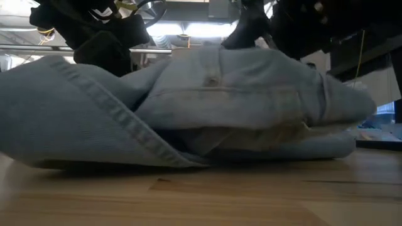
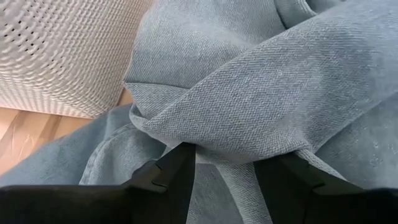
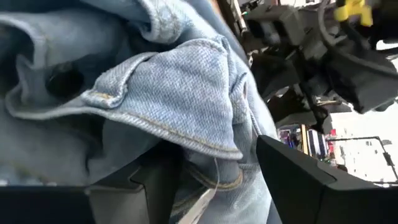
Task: Sort clothes
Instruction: Put the blue pants into the white laundry bin
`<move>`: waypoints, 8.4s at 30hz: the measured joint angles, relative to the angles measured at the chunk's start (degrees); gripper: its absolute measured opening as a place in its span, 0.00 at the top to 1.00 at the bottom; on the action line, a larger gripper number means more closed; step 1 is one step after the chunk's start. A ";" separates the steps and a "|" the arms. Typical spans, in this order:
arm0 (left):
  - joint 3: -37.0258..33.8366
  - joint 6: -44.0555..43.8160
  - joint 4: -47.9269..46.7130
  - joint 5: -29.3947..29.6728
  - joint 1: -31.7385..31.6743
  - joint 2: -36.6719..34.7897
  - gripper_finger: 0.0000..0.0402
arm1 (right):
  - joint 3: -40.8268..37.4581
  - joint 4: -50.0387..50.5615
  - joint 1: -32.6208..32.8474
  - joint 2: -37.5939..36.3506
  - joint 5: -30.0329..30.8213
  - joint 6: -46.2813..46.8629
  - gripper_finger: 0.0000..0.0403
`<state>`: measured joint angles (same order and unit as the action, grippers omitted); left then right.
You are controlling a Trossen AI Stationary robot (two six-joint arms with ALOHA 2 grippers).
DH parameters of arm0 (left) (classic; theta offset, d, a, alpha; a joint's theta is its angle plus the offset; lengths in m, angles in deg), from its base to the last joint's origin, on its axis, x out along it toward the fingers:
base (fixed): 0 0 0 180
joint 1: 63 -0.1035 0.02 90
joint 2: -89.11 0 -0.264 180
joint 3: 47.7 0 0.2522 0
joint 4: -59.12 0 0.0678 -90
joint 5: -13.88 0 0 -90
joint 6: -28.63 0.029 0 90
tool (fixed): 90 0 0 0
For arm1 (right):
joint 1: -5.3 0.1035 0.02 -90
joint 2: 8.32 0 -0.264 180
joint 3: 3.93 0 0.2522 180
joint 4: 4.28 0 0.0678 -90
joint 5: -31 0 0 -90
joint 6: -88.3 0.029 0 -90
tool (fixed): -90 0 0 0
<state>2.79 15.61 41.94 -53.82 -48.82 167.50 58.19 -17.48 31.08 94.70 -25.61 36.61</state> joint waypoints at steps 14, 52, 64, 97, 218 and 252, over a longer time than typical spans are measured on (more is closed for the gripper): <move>0.00 0.00 0.02 -0.07 0.00 0.00 0.61 | 6.33 4.94 0.07 0.31 3.50 -3.35 0.44; -0.11 5.81 9.89 -3.26 -0.02 0.04 0.61 | 21.04 15.73 -9.27 10.61 -7.59 -9.37 0.23; -0.26 7.02 10.49 -3.05 -0.02 0.17 0.61 | 21.20 17.77 -10.01 11.15 -10.20 -10.11 0.41; 2.19 5.39 -6.13 33.49 11.28 -19.70 0.61 | 20.93 25.75 -8.61 -6.70 -7.37 -5.18 0.85; 2.05 4.07 -11.50 38.46 12.70 -19.74 0.61 | 45.48 48.21 -14.60 8.37 4.76 -16.08 0.30; 2.05 2.67 -14.40 38.46 12.70 -19.74 0.61 | 49.61 35.58 -22.17 14.26 12.30 -20.82 0.95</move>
<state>4.84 18.28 27.53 -15.37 -36.12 147.76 107.81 18.10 8.91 108.96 -13.31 15.79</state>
